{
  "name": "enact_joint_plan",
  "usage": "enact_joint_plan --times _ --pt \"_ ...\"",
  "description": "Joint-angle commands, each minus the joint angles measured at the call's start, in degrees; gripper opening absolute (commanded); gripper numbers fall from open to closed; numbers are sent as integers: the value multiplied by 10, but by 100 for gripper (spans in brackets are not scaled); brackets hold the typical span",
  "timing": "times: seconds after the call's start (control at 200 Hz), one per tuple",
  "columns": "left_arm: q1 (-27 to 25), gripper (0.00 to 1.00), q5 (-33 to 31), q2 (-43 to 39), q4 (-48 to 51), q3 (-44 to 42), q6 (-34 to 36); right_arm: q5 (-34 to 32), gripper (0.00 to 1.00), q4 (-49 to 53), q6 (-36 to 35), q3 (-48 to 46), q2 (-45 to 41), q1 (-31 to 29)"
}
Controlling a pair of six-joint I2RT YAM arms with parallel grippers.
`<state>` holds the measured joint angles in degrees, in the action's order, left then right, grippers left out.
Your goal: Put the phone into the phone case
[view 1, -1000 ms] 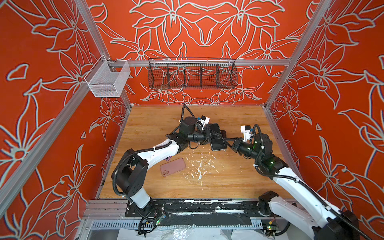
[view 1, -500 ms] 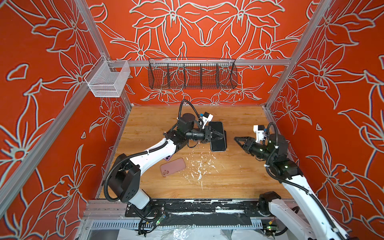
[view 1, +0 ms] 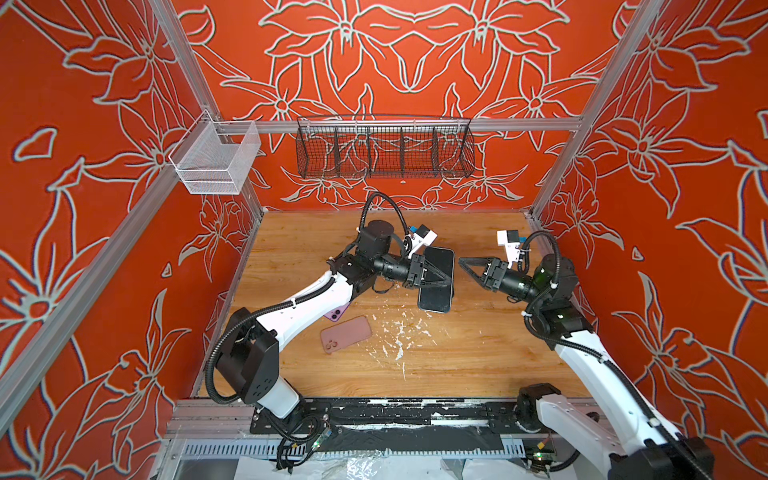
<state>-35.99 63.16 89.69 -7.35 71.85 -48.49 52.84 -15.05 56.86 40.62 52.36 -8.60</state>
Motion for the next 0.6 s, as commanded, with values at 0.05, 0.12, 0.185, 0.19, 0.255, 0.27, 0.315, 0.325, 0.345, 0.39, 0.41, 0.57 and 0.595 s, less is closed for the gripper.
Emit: enact_joint_plan --times 0.05,0.12,0.185,0.19,0.255,0.27,0.315,0.325,0.345,0.39,0.41,0.57,0.595 --pt "-10 1 33 6 -13 22 15 24 60 -99 43 17 14 1" --pt "-13 1 32 8 -12 22 16 23 59 -115 51 18 24 -2" --pt "-14 1 31 11 -13 22 16 21 58 -130 59 19 35 -8" --pt "-14 1 31 11 -14 22 16 20 58 -131 59 19 35 -8" --pt "-15 1 31 14 -18 21 12 17 55 -135 60 23 45 -15" --pt "-15 1 31 14 -19 21 11 16 54 -136 60 24 48 -18" --pt "-15 1 30 16 -23 21 8 13 51 -138 58 27 53 -24" --pt "-15 1 30 15 -24 20 7 12 50 -137 57 27 54 -25" --pt "-16 1 30 16 -26 21 5 12 48 -137 55 28 56 -27" --pt "-16 1 29 18 -29 21 3 8 44 -132 51 31 59 -33" --pt "-17 1 29 18 -30 20 0 6 42 -130 49 31 61 -35" --pt "-21 1 29 22 -41 20 -9 -18 20 -73 3 42 60 -50" --pt "-21 1 29 23 -42 19 -10 -24 17 -57 -8 44 57 -51"
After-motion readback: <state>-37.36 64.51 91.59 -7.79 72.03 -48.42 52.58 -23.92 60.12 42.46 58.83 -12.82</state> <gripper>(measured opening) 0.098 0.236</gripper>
